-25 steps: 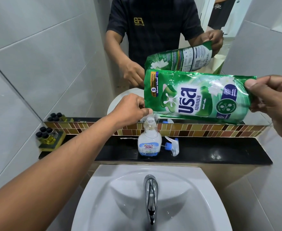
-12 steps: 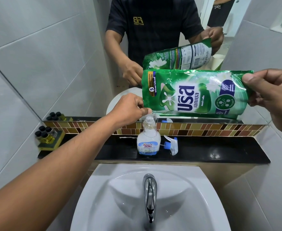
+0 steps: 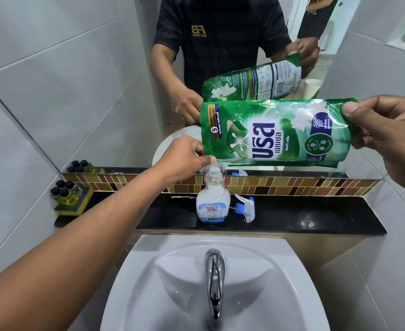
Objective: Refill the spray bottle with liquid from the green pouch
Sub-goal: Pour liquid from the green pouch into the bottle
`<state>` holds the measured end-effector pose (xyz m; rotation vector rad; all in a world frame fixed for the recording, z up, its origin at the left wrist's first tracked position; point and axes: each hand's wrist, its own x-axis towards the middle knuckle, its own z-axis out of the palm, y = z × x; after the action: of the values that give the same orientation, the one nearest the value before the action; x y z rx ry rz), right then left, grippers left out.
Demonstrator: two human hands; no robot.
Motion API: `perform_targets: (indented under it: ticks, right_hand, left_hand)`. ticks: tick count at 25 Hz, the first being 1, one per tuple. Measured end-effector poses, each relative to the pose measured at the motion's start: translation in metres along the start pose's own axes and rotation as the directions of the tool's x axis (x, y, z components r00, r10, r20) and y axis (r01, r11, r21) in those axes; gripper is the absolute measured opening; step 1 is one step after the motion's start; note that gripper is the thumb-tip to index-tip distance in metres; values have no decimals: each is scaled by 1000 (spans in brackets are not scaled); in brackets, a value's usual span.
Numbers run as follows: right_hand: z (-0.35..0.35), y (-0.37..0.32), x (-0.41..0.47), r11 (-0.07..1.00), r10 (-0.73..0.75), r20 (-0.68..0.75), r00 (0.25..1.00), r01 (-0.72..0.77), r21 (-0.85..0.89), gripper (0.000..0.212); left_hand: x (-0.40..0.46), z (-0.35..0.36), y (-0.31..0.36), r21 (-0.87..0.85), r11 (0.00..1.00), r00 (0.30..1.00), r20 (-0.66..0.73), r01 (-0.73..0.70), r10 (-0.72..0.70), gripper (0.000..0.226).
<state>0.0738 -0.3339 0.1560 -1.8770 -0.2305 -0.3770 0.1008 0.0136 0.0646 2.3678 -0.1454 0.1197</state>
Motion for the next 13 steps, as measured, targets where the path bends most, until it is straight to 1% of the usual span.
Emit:
perform_targets:
  ticks: [13]
  right_hand:
    - [2,-13,4,999,-22,5,1000,22,-41,22]
  left_hand:
    - [1,5,-9,-40,999,1000,-12,15,-15,22]
